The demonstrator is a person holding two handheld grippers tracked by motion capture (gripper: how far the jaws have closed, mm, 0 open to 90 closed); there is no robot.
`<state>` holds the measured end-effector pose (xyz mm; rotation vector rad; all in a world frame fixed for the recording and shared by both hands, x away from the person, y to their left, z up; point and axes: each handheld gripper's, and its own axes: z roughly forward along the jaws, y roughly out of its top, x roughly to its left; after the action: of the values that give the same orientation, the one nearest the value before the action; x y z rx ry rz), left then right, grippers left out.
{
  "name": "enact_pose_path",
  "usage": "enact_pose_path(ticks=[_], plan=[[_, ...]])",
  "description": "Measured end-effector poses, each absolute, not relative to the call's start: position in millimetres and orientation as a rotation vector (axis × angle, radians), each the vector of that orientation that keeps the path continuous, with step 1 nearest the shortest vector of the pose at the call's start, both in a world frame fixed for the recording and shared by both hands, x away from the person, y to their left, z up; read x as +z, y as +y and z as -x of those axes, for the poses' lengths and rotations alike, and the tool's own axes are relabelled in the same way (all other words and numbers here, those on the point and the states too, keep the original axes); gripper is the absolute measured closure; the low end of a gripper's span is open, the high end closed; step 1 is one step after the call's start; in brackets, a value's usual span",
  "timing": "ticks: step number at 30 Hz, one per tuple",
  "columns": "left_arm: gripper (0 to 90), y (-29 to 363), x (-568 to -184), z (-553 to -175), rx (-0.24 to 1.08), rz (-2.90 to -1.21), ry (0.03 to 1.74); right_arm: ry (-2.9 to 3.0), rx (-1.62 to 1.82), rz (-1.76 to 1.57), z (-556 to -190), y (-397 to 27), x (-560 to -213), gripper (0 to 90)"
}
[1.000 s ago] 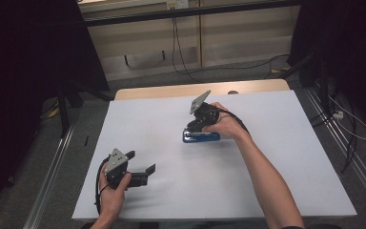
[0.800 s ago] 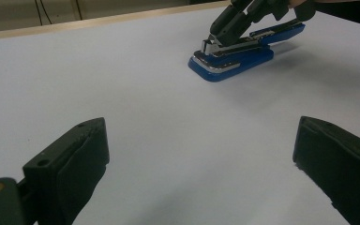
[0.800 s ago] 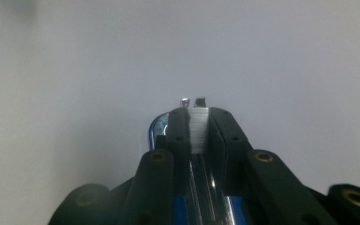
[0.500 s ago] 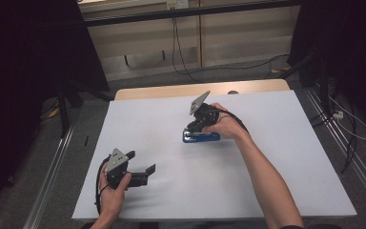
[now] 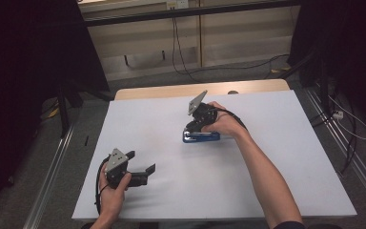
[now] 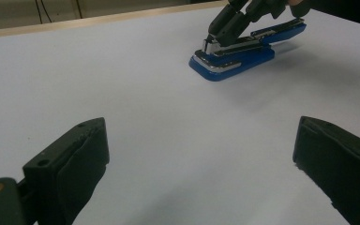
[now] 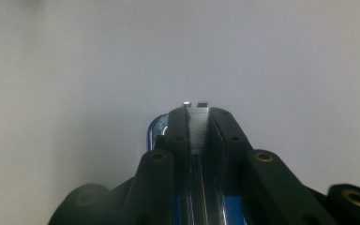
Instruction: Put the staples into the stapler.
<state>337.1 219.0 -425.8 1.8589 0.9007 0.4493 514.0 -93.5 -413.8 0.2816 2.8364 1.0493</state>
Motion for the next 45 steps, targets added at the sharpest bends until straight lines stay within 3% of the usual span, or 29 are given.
enact_pose_path(ticks=[23,34,39,45], plan=[[4.1,219.6,-425.4,-336.7,0.450,-1.861,0.899,2.821,1.073,-0.334,-514.8,-94.1,-415.0,72.9],[4.0,219.7,-425.1,-336.2,0.451,-1.860,0.896,2.774,1.094,-0.464,-512.5,-93.7,-413.4,55.2],[4.1,220.0,-425.1,-336.3,0.453,-1.861,0.897,2.726,1.133,-0.575,-511.4,-95.2,-414.9,41.3],[4.1,220.6,-424.9,-336.4,0.458,-1.862,0.895,2.704,1.147,-0.634,-509.0,-98.6,-419.8,33.5]])
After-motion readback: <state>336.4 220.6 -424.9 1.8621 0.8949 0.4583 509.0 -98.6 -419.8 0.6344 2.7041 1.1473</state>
